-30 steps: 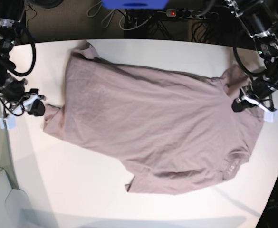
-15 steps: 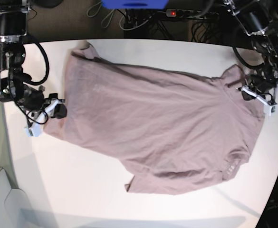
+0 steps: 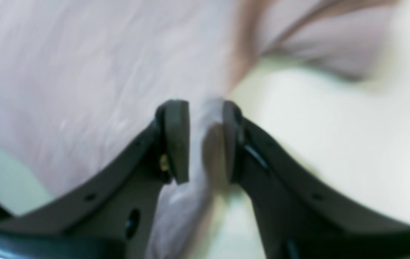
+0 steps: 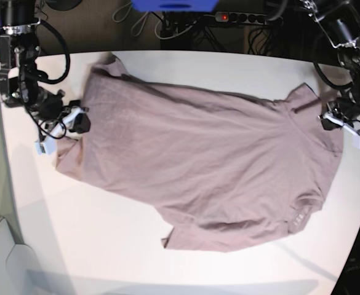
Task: Layout the t-shirt on the table in an organized manner, then fold the t-shirt properly
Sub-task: 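Grasp the t-shirt shoulder with the right gripper and lift it, then lift the shoulder with the right gripper while the left gripper pinches the body, then grasp the t-shirt body with the left gripper and drag it toward its hem, then grasp the t-shirt edge with the right gripper and pull it outward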
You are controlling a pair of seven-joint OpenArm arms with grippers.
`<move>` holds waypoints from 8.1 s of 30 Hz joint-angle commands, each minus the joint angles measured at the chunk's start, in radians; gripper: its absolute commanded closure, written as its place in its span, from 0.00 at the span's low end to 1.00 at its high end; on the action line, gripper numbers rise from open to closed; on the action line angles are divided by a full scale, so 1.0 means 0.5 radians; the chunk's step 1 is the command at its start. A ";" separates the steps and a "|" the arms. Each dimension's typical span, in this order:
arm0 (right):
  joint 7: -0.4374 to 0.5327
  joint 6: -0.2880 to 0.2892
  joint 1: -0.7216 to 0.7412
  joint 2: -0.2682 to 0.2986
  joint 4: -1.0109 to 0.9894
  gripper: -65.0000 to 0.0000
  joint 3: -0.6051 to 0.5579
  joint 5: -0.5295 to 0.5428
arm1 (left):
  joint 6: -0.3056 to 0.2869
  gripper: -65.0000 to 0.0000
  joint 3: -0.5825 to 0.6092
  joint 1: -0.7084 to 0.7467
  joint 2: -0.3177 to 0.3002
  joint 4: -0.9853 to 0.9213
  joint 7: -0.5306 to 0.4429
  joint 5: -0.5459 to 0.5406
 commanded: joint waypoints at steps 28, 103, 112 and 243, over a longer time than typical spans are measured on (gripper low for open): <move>0.028 0.381 0.030 -0.055 -0.059 0.69 -0.524 0.038 | -0.008 0.99 0.002 -0.082 -0.028 0.025 -0.043 -0.027; 0.105 0.672 -0.510 -0.255 0.183 0.86 -0.223 -0.947 | -0.005 0.99 0.677 -0.447 0.251 -0.282 -0.261 0.157; 0.301 0.672 -0.305 -0.212 -0.323 1.00 -0.036 -1.190 | -0.008 0.99 0.677 -0.447 0.094 -0.482 -0.390 0.154; 0.433 0.660 0.502 -1.034 -0.108 1.00 -0.684 -1.567 | -0.309 1.00 0.450 0.701 -0.025 1.065 0.276 0.302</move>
